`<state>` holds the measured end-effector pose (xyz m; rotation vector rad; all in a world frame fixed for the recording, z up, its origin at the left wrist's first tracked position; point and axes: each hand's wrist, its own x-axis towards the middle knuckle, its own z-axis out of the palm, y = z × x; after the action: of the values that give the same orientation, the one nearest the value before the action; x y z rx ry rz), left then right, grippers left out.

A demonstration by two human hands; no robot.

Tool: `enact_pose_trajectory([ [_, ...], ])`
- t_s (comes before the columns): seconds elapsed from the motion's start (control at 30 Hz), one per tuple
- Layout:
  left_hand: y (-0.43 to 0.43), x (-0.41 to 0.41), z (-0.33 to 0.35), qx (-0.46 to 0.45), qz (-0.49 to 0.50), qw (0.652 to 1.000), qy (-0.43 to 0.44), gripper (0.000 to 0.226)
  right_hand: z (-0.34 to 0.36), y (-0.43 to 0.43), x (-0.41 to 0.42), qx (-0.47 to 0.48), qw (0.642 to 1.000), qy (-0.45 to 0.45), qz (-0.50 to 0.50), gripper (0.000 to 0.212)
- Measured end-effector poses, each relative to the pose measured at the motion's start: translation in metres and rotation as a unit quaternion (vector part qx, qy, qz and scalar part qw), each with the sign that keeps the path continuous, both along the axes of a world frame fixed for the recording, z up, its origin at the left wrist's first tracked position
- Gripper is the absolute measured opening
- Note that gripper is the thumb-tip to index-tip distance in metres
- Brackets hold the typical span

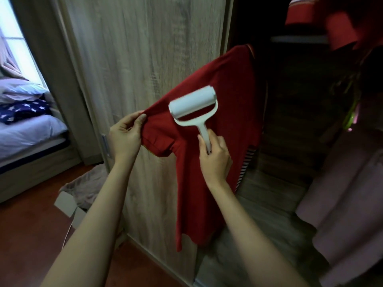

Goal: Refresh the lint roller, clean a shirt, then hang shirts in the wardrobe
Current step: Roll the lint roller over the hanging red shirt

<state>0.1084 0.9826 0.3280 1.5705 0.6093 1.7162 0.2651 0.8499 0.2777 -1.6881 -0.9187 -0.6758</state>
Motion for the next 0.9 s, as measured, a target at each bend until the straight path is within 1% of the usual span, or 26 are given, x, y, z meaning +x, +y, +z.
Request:
enact_pose_trajectory([
  [0.07, -0.001, 0.000, 0.002, 0.005, -0.002, 1.000, 0.001, 0.016, -0.024, -0.012, 0.002, -0.029, 1.000, -0.003, 0.002, 0.033],
  [0.17, -0.004, -0.001, 0.002, 0.000, -0.008, 1.000, 0.001, 0.017, -0.036, -0.023, 0.005, -0.024, 1.000, 0.007, 0.019, 0.034],
  [0.27, -0.007, -0.002, 0.001, -0.001, -0.010, 1.000, 0.002, 0.016, 0.003, -0.018, 0.010, 0.015, 0.999, 0.003, 0.029, 0.039],
  [0.37, -0.011, -0.003, 0.000, -0.005, -0.011, 1.000, 0.004, 0.017, 0.045, -0.014, 0.016, 0.031, 0.997, -0.001, 0.067, 0.040],
  [0.4, -0.012, -0.003, -0.001, -0.007, -0.012, 1.000, 0.005, 0.017, 0.049, -0.015, 0.019, 0.035, 0.996, -0.008, 0.077, 0.039],
  [0.47, -0.015, -0.003, -0.001, -0.010, -0.019, 1.000, 0.005, 0.017, 0.031, -0.020, 0.019, 0.039, 0.995, -0.006, 0.092, 0.038],
  [0.53, -0.017, -0.004, -0.002, -0.009, -0.020, 1.000, 0.006, 0.018, -0.011, -0.029, 0.016, 0.051, 0.992, 0.047, 0.107, 0.032],
  [0.6, -0.019, -0.005, -0.004, -0.011, -0.023, 1.000, 0.003, 0.020, -0.048, -0.040, 0.014, 0.056, 0.980, 0.150, 0.116, 0.029],
  [0.67, -0.021, -0.005, -0.006, -0.008, -0.024, 1.000, 0.002, 0.021, -0.057, -0.042, 0.023, 0.043, 0.958, 0.250, 0.132, 0.034],
  [0.7, -0.021, -0.005, -0.008, -0.009, -0.024, 1.000, 0.003, 0.020, -0.050, -0.040, 0.031, 0.034, 0.951, 0.274, 0.138, 0.033],
  [0.83, -0.019, -0.001, -0.014, -0.023, -0.023, 0.999, 0.004, 0.018, 0.018, -0.023, 0.068, 0.052, 0.948, 0.275, 0.151, 0.028],
  [0.9, -0.020, 0.002, -0.015, -0.031, -0.024, 0.999, 0.002, 0.019, 0.055, -0.011, 0.086, 0.065, 0.950, 0.269, 0.142, 0.028],
])
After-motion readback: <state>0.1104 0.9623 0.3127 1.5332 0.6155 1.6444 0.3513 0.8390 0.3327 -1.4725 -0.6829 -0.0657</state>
